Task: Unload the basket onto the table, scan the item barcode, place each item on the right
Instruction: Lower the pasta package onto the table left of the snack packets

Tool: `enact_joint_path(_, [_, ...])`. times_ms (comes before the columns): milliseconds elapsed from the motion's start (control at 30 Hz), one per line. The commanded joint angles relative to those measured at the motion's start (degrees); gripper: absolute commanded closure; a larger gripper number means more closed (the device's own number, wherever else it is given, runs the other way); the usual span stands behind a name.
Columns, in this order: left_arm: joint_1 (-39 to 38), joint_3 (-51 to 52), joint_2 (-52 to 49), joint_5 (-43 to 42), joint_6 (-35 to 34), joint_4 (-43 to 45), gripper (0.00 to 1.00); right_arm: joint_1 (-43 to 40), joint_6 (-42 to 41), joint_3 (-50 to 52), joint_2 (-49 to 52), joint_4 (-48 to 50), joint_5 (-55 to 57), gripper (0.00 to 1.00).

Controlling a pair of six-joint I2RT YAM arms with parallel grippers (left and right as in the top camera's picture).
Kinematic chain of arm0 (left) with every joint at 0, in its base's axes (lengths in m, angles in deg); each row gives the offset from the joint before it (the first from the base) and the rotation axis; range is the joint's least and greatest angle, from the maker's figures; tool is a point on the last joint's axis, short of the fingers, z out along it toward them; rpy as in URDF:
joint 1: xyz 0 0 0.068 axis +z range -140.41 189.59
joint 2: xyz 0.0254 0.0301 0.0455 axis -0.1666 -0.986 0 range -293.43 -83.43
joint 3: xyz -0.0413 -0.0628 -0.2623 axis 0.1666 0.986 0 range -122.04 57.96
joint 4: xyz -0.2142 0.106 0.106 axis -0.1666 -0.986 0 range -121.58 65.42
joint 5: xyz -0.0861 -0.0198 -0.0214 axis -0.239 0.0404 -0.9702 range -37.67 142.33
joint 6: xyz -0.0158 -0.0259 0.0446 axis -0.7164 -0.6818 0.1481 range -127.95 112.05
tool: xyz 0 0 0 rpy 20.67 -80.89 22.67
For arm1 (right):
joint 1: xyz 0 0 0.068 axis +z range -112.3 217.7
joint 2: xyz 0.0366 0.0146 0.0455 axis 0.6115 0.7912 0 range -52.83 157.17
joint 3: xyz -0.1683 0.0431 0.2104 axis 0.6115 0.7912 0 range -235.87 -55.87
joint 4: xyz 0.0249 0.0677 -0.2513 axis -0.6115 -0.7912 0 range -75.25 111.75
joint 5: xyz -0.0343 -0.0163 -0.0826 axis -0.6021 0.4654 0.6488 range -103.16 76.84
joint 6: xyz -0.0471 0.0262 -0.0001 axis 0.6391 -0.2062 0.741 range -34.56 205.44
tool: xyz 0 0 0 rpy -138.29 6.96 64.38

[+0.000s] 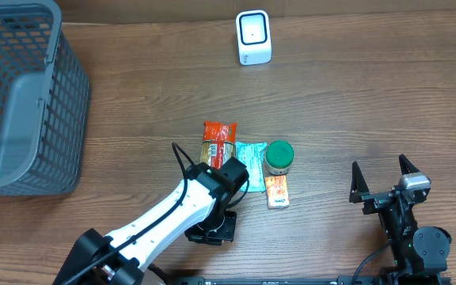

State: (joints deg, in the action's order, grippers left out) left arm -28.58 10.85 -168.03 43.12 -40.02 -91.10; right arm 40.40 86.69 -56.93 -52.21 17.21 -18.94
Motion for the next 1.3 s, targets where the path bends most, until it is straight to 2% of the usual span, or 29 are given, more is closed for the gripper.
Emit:
enact_joint_path(0, [-0.11, 0.44, 1.25, 3.69, -4.63, 0.17, 0.96, -0.20, 0.09, 0.61, -0.46, 0.20, -0.31, 0.00])
enact_joint_path(100, [-0.11, 1.20, 1.25, 9.40, -9.90, 0.42, 0.96, -0.20, 0.09, 0.61, -0.46, 0.20, -0.31, 0.00])
enact_joint_path(267, [-0.11, 5.18, 1.25, 9.62, -14.73, 4.48, 0.96, -0.20, 0.09, 0.61, -0.46, 0.20, -0.31, 0.00])
enact_joint_path(500, [-0.11, 8.61, 1.25, 7.91, -14.36, 11.06, 0.96, -0.20, 0.09, 0.61, -0.46, 0.20, -0.31, 0.00])
enact_joint_path(633, [-0.11, 8.59, 1.25, 7.89, -11.28, 13.29, 0.96, -0.20, 0.09, 0.61, -0.46, 0.20, -0.31, 0.00])
enact_joint_path(1267, [0.94, 6.54, 1.25, 9.51, -6.60, 15.65, 0.96, -0.20, 0.09, 0.61, -0.46, 0.20, -0.31, 0.00])
